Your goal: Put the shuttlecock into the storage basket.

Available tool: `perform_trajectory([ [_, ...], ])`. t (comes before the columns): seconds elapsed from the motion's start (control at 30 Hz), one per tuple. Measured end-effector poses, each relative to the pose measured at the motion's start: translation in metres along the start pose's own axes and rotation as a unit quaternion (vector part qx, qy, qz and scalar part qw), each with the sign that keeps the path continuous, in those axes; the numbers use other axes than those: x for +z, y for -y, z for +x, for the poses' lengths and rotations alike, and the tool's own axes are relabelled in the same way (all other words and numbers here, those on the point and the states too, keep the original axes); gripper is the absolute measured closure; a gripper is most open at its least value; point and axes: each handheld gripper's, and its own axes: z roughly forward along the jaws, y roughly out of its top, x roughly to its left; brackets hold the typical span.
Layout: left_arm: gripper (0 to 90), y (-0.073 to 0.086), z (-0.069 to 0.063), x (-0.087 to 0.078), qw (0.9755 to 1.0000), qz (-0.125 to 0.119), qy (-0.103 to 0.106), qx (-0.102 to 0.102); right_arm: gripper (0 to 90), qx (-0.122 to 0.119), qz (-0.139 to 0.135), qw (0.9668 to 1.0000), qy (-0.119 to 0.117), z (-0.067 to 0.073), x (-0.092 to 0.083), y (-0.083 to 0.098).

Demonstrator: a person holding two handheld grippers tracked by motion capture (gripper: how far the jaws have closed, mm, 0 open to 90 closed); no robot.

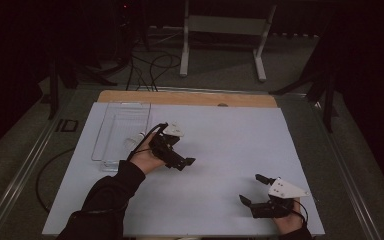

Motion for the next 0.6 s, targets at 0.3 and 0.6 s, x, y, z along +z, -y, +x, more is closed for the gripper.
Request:
perform_trajectory([
  [0.3, 0.0, 0.010, -0.012, 0.003, 0.9999, 0.004, 0.008, 0.009, 9.2, 0.000, 0.000, 1.0000, -0.001, 0.000, 0.000, 0.000],
  [0.6, 0.0, 0.024, -0.025, 0.001, 0.9997, 0.005, 0.017, 0.016, 9.2, -0.001, 0.000, 1.0000, -0.001, 0.000, 0.000, 0.000],
])
